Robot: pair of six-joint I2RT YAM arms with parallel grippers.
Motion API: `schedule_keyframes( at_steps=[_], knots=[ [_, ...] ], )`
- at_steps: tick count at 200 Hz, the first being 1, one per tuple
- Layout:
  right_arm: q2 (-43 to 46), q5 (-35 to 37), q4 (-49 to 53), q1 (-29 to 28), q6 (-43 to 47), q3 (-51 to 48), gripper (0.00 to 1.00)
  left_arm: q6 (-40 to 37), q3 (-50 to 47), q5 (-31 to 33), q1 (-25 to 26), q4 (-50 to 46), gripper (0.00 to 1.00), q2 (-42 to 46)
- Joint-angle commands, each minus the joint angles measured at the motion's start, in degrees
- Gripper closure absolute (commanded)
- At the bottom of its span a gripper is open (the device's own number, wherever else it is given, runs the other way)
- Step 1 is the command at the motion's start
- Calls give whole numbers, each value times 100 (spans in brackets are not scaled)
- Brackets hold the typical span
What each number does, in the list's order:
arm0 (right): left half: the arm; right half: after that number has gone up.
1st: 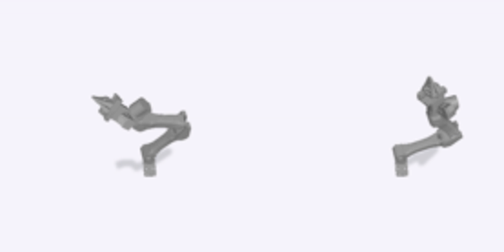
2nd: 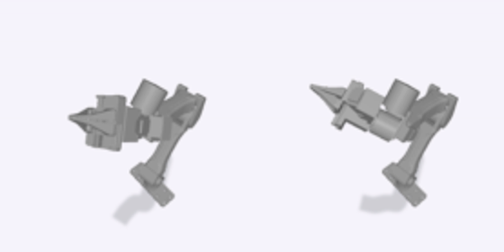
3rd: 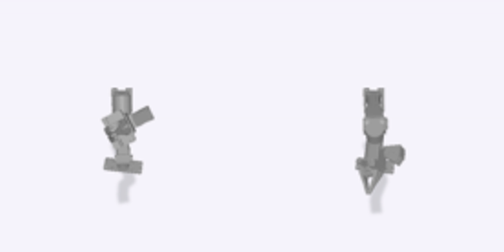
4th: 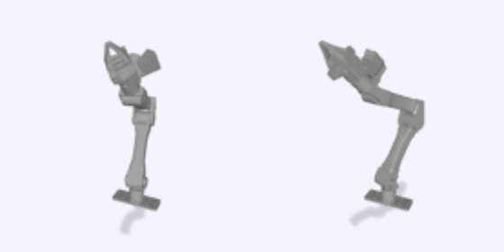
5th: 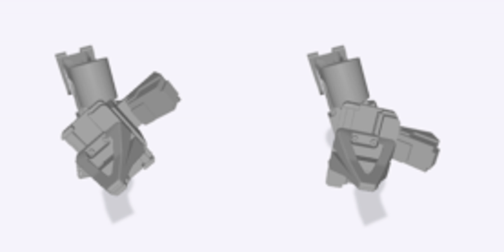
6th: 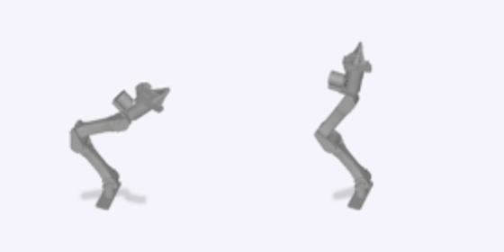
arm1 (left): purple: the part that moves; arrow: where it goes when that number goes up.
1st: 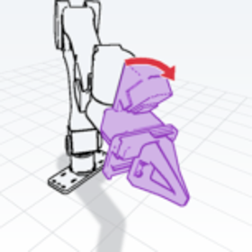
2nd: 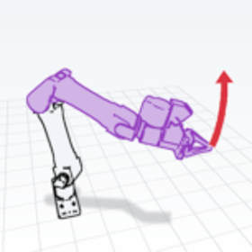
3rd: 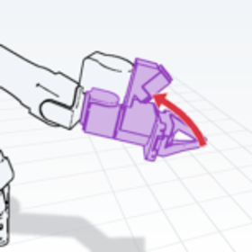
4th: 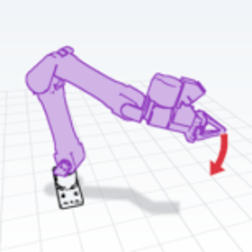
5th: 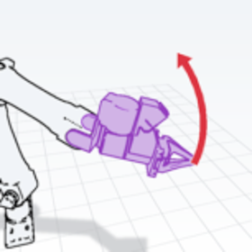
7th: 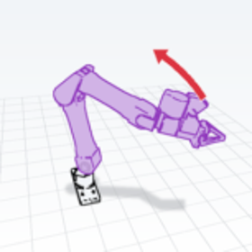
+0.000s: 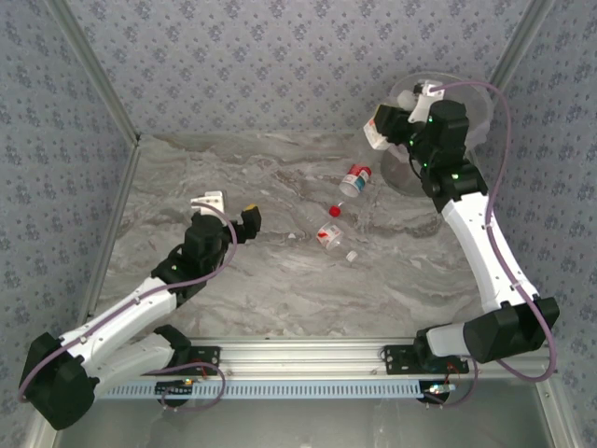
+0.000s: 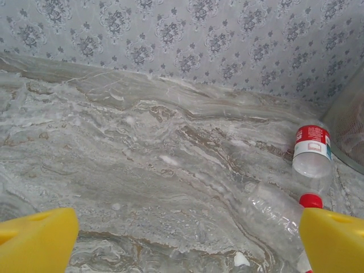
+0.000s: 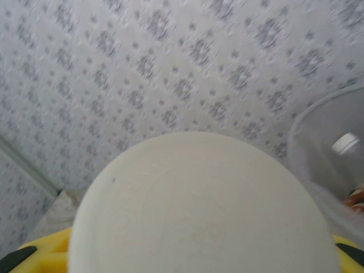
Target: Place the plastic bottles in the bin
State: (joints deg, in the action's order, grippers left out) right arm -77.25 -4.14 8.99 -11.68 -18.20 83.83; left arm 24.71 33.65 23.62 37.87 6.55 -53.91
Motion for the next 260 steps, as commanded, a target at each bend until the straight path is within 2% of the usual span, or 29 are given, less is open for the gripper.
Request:
schedule_keyframes(
  at_steps=[1, 41, 74, 118, 128, 149, 159, 177, 197, 231, 260],
  knots=[
    [48, 309, -856, 275, -190, 123, 100, 8, -43, 95, -40, -135, 1, 125],
    [-223, 285, -1672, 832, -498, 158, 100, -36, -42, 99, -41, -204, 1, 159],
    [-688, 63, -1759, 1089, -294, 598, 100, -37, -101, 126, -37, -215, 1, 196],
    [-1234, 301, -1950, 1271, -91, 910, 100, -1, -124, 136, -42, -268, 1, 246],
    [-1334, 456, -1864, 1289, -8, 1013, 100, -1, -139, 145, -34, -268, 1, 274],
    [-1451, 1454, -1780, 1302, 3, 1001, 100, 16, -181, 175, -42, -285, 1, 339],
    [-1493, 1599, -1878, 1384, -65, 932, 100, 27, -202, 194, -42, -294, 1, 387],
    [-1640, 1190, -1674, 1702, -653, 1075, 99, 8, -234, 219, -45, -303, 1, 457],
    [-1970, 617, -1005, 1991, -1237, 1523, 97, -26, -244, 241, -43, -334, 0, 503],
    [-2623, -345, 126, 2186, -1210, 2383, 87, -2, -273, 260, -62, -338, 1, 512],
    [-2863, -858, 392, 2214, -1080, 2637, 79, 7, -271, 253, -65, -374, 0, 522]
  ],
)
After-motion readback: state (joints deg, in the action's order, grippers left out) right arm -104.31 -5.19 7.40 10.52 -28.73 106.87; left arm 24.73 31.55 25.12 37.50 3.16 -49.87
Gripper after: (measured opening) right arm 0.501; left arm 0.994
